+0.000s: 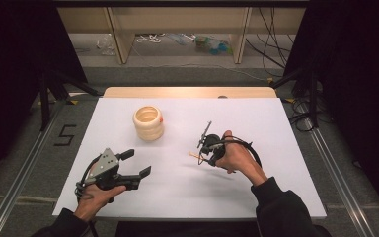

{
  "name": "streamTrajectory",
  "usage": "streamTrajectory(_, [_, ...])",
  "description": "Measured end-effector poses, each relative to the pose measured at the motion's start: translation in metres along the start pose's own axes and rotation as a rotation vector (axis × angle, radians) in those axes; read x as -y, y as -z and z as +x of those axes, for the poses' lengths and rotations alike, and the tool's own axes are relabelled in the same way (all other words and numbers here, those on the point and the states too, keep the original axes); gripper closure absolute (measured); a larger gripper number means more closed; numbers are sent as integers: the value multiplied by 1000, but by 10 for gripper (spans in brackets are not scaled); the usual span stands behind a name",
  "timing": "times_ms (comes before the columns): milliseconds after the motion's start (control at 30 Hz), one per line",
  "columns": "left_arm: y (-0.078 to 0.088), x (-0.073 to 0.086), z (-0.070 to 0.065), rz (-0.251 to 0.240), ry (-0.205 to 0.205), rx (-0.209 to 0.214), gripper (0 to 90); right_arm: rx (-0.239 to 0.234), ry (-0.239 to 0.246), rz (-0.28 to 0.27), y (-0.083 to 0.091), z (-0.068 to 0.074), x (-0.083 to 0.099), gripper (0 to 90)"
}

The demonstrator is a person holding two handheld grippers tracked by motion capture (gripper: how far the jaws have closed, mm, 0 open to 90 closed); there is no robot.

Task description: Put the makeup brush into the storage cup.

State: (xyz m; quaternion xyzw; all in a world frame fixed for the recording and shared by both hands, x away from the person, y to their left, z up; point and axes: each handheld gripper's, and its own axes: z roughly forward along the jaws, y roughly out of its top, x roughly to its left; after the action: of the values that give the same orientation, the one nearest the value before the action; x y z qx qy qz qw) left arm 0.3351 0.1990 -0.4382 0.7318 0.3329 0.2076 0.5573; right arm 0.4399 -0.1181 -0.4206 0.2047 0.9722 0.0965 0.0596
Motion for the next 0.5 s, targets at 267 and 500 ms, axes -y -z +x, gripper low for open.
streamTrajectory(267, [0,0,0,1,-8,5,160,0,150,-29,7,19,-4,833])
streamTrajectory(500, [-2,1,-1,16,-5,16,160,-11,195,-30,8,34,-9,833])
